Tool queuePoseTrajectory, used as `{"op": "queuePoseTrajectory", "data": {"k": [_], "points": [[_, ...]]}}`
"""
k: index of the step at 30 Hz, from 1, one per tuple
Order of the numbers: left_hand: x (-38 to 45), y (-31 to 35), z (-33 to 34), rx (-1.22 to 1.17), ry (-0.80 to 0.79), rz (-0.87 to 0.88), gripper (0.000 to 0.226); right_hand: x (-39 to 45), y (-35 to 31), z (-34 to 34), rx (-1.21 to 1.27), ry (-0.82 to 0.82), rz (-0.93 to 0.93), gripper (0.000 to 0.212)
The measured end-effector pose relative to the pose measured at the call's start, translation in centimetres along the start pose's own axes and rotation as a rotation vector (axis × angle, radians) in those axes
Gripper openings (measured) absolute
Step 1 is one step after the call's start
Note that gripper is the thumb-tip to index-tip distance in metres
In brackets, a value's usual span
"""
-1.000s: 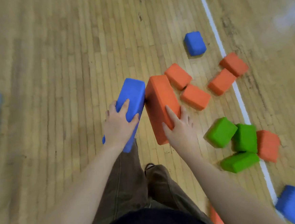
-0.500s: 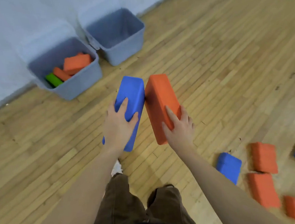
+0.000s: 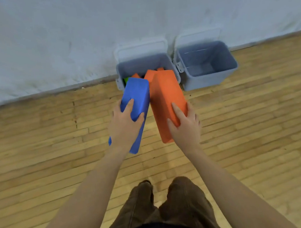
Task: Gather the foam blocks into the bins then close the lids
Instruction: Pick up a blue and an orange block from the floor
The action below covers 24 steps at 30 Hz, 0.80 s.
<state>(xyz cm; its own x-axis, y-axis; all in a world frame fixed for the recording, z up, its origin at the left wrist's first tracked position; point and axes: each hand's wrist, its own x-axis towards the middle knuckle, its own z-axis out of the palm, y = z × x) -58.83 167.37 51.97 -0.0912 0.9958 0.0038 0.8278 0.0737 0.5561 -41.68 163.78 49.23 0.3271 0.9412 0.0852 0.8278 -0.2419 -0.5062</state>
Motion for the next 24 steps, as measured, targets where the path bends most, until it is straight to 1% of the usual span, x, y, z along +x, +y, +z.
{"op": "queuePoseTrajectory", "data": {"k": [2, 7, 14, 17, 20, 24], "points": [[2.9, -0.6, 0.2, 0.001, 0.017, -0.004, 0.054, 2.8, -0.9, 1.5, 0.005, 0.001, -0.042, 0.053], [11.5, -0.6, 2.3, -0.011, 0.034, -0.032, 0.054, 11.4, -1.9, 5.0, 0.035, -0.007, -0.07, 0.052], [28.1, 2.2, 6.5, -0.071, 0.018, -0.101, 0.055, 29.5, -2.4, 9.3, 0.025, -0.076, -0.112, 0.053], [34.7, 3.1, 8.1, -0.057, -0.003, -0.16, 0.055, 36.7, -2.4, 10.9, -0.03, -0.128, -0.161, 0.052], [40.0, 3.1, 10.2, -0.049, -0.013, -0.238, 0.055, 42.2, -2.5, 12.9, -0.053, -0.192, -0.13, 0.052], [45.6, 1.7, 14.0, -0.099, -0.05, -0.345, 0.057, 47.0, -2.3, 16.9, -0.071, -0.249, -0.092, 0.052]]}}
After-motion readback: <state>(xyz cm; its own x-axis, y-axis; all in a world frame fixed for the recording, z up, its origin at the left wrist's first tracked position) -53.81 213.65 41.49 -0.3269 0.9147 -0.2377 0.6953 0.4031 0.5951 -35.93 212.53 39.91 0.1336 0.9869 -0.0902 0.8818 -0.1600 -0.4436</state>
